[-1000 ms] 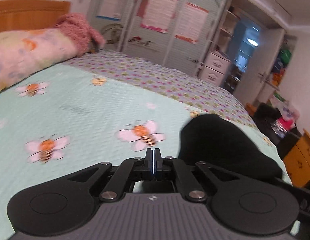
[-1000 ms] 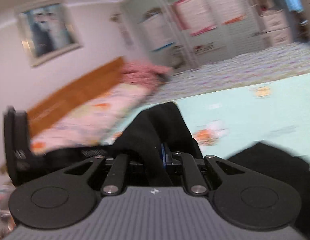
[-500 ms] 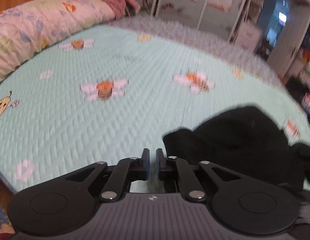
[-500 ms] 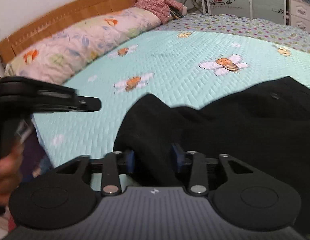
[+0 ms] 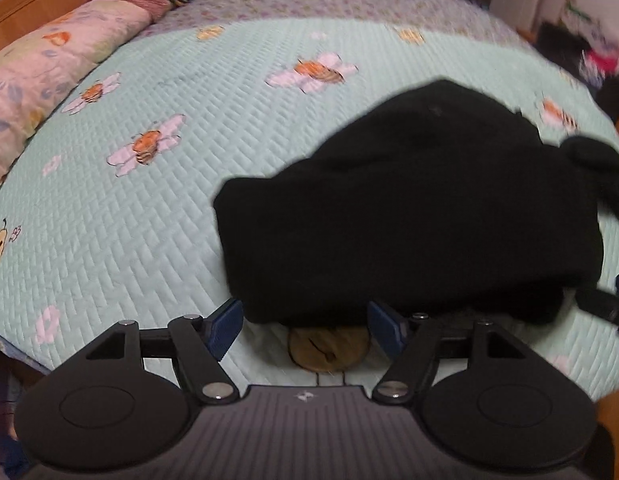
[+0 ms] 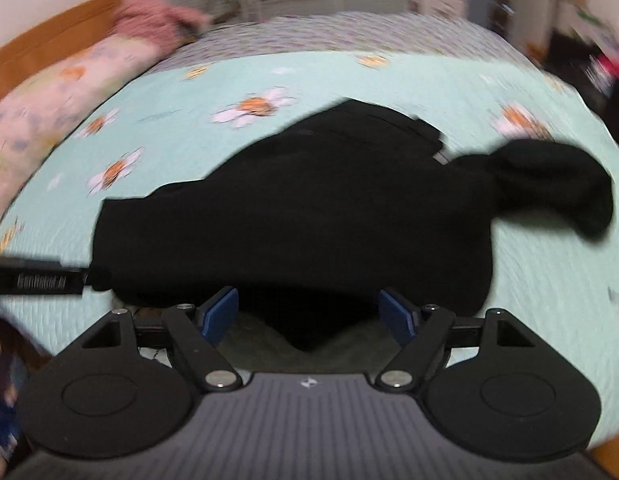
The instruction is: Fold clothes
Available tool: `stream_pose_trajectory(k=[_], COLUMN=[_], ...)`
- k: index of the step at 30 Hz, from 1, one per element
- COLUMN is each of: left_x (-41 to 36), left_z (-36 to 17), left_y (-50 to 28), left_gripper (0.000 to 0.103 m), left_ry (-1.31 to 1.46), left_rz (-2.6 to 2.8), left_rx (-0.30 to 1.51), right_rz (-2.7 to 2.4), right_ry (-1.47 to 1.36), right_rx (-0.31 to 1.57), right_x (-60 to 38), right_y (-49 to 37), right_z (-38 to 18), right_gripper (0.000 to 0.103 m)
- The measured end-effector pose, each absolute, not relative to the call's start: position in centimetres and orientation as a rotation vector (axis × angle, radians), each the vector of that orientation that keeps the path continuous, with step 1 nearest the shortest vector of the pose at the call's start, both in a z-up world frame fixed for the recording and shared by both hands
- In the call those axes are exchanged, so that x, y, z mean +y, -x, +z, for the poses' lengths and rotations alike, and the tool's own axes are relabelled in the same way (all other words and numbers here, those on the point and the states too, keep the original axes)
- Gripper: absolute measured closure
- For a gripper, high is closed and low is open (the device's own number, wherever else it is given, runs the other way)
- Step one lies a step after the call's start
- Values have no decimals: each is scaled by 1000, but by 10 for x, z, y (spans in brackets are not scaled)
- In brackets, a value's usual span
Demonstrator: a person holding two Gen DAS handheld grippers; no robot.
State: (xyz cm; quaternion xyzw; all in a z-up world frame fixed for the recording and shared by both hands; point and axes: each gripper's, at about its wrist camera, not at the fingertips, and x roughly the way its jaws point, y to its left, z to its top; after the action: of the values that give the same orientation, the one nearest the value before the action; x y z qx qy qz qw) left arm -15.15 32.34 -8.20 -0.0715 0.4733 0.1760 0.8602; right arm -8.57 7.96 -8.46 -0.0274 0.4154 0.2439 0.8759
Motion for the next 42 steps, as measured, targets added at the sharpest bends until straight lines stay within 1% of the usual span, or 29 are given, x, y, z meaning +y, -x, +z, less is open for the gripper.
stream_pose_trajectory(k=[9,21,32,42], left_x=[298,308,307,313], left_z=[-104,-88,-83,-82], left_y=[131,148,144,144], left_gripper=[31,31,31,31], left_ry=[63,72,104,122], left_rz=[371,341,346,349], left_rx=[1155,1028,1028,1030], right_rz=[477,467,395,410], right_ry=[126,184,268,293], right_rx=[890,845,885,878], right_x=[76,106,134,149], right_y=[100,110,106,111], right_z=[-102,-84,-86,-83], right_gripper=[25,25,25,25])
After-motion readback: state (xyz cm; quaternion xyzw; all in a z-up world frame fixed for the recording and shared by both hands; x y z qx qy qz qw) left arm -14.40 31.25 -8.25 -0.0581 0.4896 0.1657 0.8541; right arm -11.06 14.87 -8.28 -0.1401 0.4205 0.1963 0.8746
